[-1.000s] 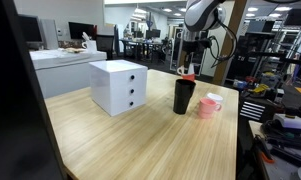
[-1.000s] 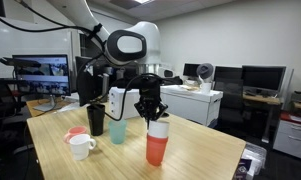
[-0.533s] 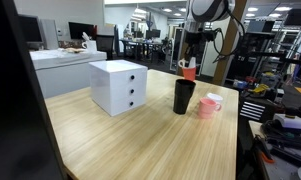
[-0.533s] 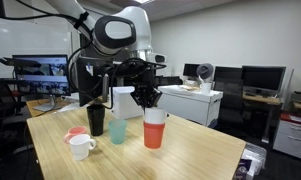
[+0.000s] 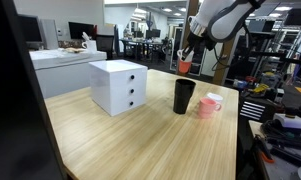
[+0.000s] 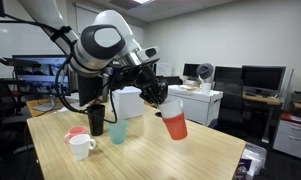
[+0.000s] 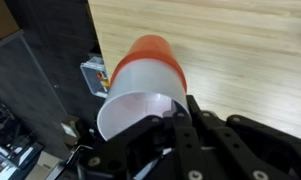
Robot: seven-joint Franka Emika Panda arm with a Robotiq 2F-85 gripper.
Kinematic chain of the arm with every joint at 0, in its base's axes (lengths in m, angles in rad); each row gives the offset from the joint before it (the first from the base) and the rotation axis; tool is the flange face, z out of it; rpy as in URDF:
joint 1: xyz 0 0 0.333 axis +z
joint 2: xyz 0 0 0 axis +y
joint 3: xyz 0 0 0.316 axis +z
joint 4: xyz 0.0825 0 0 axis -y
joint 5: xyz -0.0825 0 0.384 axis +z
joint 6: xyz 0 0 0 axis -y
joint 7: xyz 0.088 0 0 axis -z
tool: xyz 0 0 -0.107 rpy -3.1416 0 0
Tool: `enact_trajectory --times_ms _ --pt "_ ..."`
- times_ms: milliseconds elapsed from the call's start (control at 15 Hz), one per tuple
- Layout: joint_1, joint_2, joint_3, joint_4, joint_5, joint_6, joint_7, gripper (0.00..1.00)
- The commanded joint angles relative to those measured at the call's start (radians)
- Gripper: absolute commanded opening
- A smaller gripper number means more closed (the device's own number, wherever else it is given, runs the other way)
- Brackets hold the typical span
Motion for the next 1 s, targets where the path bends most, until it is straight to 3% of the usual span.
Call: enact_trajectory --times_ms 0,133,267,467,533,667,933 --pt "0.075 0.032 -0.159 0.037 -0.282 0.093 0.260 0.06" --pt "0.107 0.032 -0.219 0.049 -0.463 0.080 0.437 0.06" --pt "0.120 0.009 -0.209 0.004 -0.502 0.020 0.502 0.06" --pt "0.100 -0.017 -0.111 -0.131 -0.213 -0.051 0.306 0.06" --pt "0.059 -0.017 -0.044 -0.145 -0.132 -0.076 0.270 0.06" --pt "0.054 -0.010 0.009 -0.169 0.045 -0.120 0.177 0.05" --pt "0.054 -0.029 0.051 -0.125 0.257 -0.207 0.065 0.06"
